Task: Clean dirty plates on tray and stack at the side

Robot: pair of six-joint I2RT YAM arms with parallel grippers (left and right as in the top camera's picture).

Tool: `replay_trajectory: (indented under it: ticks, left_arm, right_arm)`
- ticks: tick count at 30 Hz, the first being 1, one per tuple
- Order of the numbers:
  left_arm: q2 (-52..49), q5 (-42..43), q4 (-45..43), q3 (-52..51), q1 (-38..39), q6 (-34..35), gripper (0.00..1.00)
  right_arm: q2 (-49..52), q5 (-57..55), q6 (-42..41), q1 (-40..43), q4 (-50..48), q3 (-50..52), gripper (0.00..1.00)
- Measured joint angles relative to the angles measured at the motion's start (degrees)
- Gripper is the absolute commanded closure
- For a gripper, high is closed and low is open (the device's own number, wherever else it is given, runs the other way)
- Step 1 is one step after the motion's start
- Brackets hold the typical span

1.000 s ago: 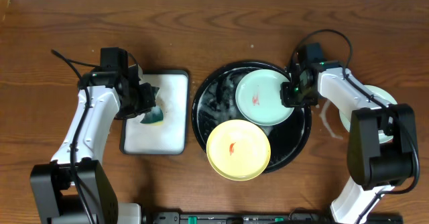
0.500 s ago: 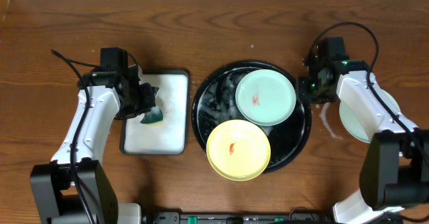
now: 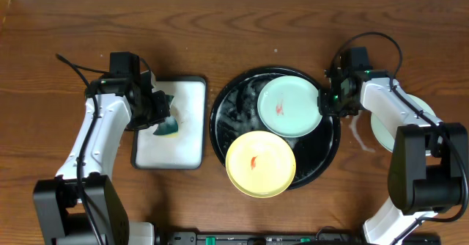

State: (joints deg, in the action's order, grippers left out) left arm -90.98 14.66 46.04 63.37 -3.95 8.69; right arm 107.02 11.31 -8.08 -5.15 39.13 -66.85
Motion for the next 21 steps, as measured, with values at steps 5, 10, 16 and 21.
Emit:
replay_trajectory:
  ticks: [5, 10, 16, 21]
  left_arm:
    - [0.0, 0.0, 0.0, 0.0, 0.0, 0.0, 0.92]
    - [0.0, 0.0, -0.1, 0.0, 0.0, 0.0, 0.92]
    - [0.0, 0.0, -6.0, -2.8, 1.3, 0.0, 0.93]
    - [0.0, -3.3, -13.8, -8.9, 4.0, -0.2, 0.92]
  right_arm:
    - [1.6, 0.2, 0.0, 0.0, -0.1, 0.0, 0.99]
    - [1.9, 0.7, -0.6, 0.0, -0.9, 0.0, 0.99]
    - [1.9, 0.7, -1.1, 0.0, -0.9, 0.0, 0.99]
    - [1.9, 0.7, -1.2, 0.0, -0.9, 0.0, 0.99]
